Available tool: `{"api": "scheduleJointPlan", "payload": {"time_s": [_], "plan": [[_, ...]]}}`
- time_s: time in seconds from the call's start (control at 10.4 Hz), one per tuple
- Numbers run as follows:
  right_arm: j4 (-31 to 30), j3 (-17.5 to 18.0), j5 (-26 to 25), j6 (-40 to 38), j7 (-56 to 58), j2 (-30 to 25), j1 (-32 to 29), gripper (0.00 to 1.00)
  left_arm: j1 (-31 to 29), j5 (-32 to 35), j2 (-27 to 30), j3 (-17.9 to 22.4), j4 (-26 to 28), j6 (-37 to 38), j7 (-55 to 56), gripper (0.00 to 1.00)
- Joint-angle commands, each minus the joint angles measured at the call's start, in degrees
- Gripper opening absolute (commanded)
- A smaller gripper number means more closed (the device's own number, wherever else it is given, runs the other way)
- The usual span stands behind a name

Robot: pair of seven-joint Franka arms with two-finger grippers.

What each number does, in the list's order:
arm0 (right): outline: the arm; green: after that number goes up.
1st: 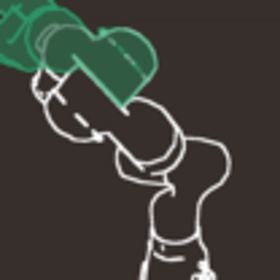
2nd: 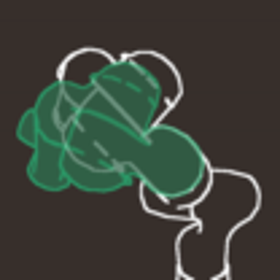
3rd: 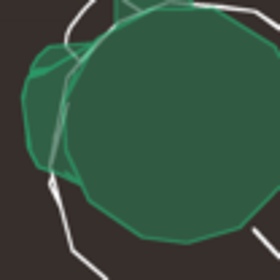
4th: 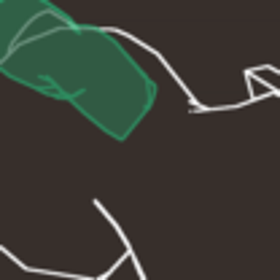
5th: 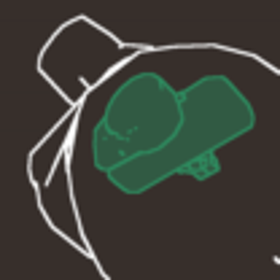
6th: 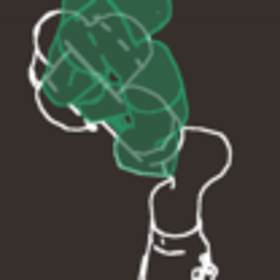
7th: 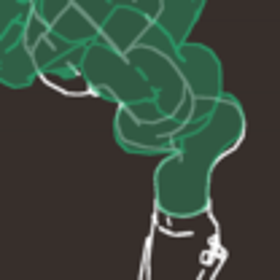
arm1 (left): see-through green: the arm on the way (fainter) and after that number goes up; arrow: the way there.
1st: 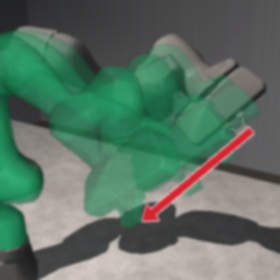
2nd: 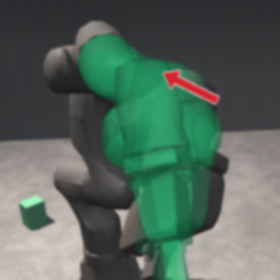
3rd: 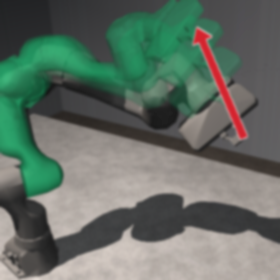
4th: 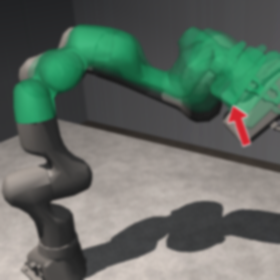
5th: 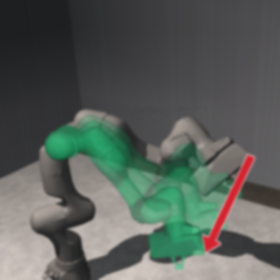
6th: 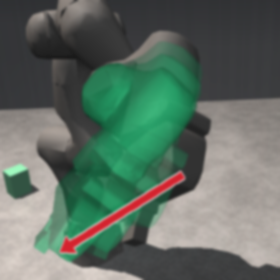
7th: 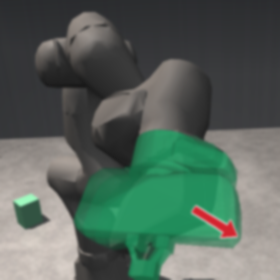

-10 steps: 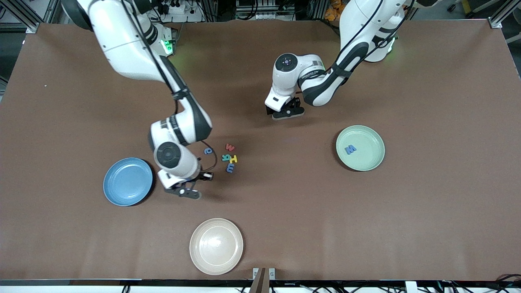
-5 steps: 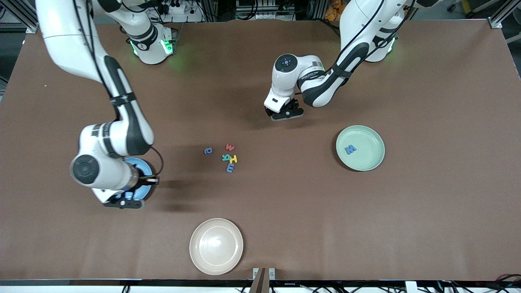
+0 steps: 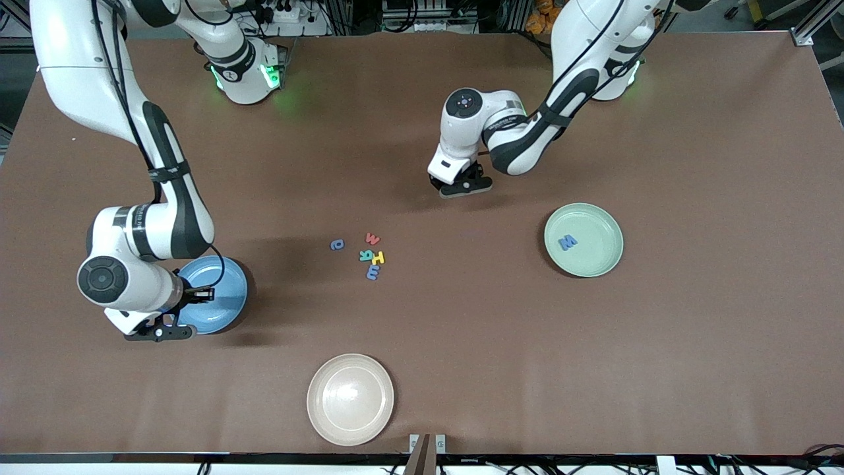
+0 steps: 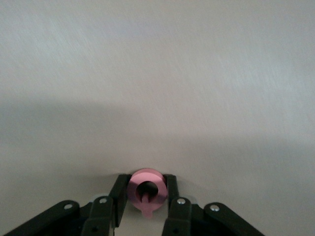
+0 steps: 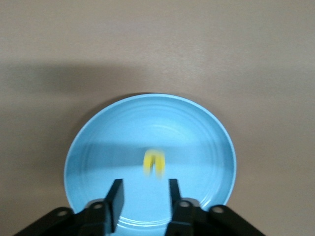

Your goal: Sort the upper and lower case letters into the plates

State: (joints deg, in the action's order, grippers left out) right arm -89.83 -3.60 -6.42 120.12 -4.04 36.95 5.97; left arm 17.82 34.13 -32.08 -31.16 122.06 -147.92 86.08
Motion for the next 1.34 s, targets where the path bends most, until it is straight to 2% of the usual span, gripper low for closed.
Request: {"api": "scheduleJointPlan", "payload": {"time_s": [0.0, 0.19, 0.38, 0.48, 0.57, 0.77, 0.86, 0.96, 1.24], "plan": [[-0.2, 0.9, 0.7, 0.4, -1.3, -0.3, 1.9, 1.0, -9.6, 0.9, 2.7, -4.9, 0.5, 5.1, -7.8, 0.0], [0.2, 0.9, 5.3, 0.5, -3.8, -0.3, 5.0, 1.0, -22.8, 0.8, 3.2, -14.1, 0.5, 12.6, -17.6, 0.0], [0.4, 0.9, 9.2, 2.0, -7.6, 0.5, 9.3, 1.0, -39.8, 0.8, 3.1, -23.6, 1.5, 19.5, -31.9, 0.0], [0.4, 0.9, 10.4, 3.5, -11.4, 0.8, 12.5, 1.0, -46.7, 0.8, 3.1, -25.9, 2.8, 19.7, -39.7, 0.0], [0.6, 0.9, 10.5, 3.7, -15.6, 0.8, 14.2, 1.0, -50.6, 1.1, 3.0, -26.1, 3.3, 19.6, -45.5, 0.0], [1.2, 0.9, 10.0, 3.6, -22.5, 1.2, 19.7, 1.0, -53.0, 4.2, 2.5, -26.0, 4.1, 19.1, -49.0, 0.05], [2.4, 0.8, 9.9, 3.6, -26.0, 2.1, 21.5, 1.0, -55.8, 5.9, 1.7, -26.1, 4.6, 18.3, -50.9, 0.31], [3.2, 0.8, 9.9, 3.7, -29.4, 3.0, 23.4, 1.0, -56.4, 5.9, 1.7, -26.1, 4.5, 18.3, -50.7, 0.99], [7.6, 0.8, 9.5, 5.1, -38.5, 8.2, 28.7, 1.0, -55.0, 3.6, 1.5, -28.2, 3.9, 18.3, -47.6, 1.0]]}}
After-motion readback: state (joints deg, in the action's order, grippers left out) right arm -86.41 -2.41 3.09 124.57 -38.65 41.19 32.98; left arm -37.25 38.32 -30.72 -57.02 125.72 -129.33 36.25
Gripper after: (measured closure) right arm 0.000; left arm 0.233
